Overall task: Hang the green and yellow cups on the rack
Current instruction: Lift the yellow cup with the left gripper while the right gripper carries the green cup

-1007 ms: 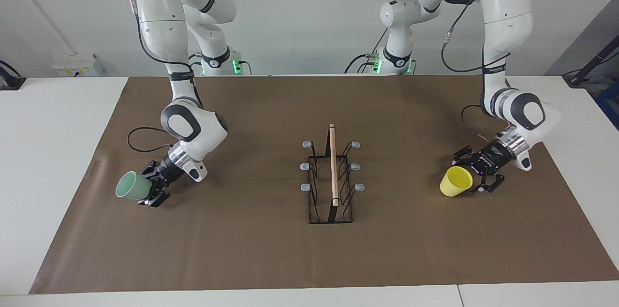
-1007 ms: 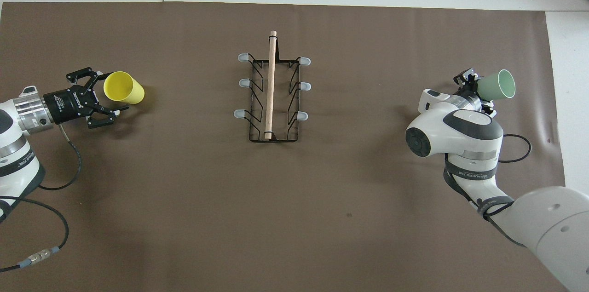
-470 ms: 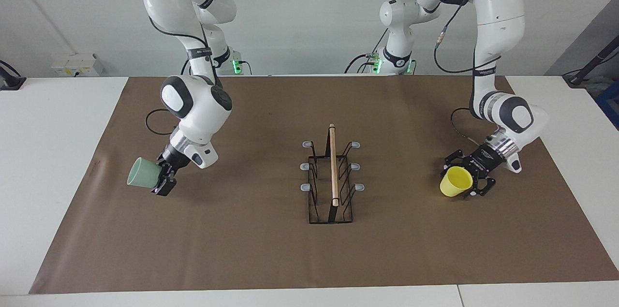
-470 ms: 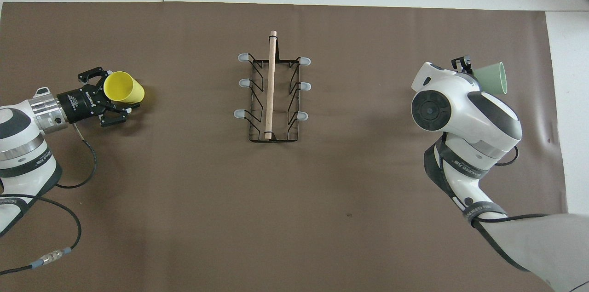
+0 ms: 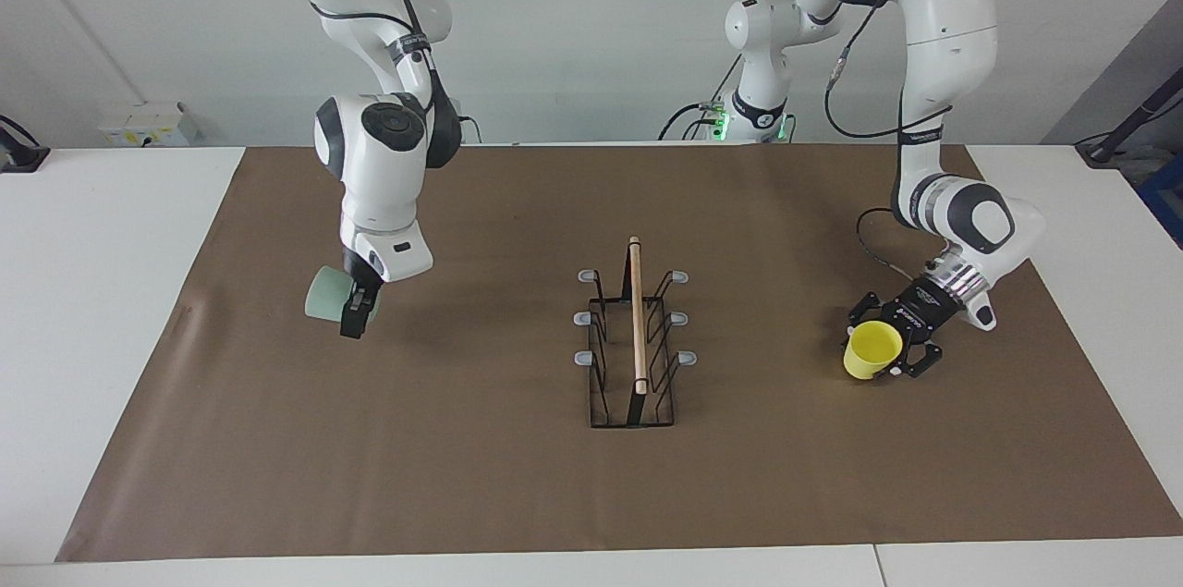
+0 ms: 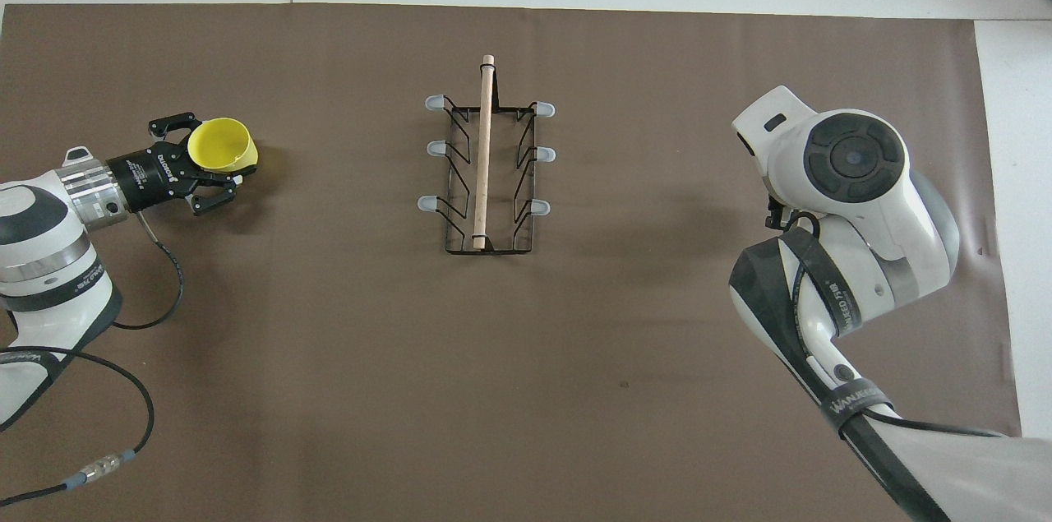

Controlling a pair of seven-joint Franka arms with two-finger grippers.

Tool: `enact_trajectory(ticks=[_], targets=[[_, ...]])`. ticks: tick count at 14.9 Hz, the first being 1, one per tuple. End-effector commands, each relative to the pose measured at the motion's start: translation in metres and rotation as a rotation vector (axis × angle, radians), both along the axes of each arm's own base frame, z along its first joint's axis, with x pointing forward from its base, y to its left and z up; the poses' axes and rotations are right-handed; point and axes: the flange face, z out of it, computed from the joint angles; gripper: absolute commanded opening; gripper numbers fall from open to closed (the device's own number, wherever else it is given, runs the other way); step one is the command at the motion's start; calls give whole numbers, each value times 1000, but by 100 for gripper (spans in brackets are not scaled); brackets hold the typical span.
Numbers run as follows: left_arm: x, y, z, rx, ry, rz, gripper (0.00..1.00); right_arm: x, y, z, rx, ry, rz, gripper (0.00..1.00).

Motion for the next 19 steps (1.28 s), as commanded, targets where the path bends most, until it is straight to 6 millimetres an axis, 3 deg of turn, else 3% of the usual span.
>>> enact_trajectory(ticks=[1,7,10,12,14,17,19], targets=[[4,-24,29,70,-43,-20,0,-7,17,23,234,19,-109,0],[31,-21,80,225,-110,-223,0,0,45,88,827,27,-350,0],[37,-29,122,394,-130,-327,0,0,54,117,1083,25,-408,0],[39,-46,146,507,-166,-407,0,0,53,125,1166,9,-376,0],[40,-46,167,629,-197,-451,0,-2,49,129,1258,-14,-322,0],[35,-48,188,778,-218,-540,0,-6,33,125,1327,-65,-258,0],[36,-66,202,895,-254,-604,0,-17,32,119,1431,-94,-255,0]])
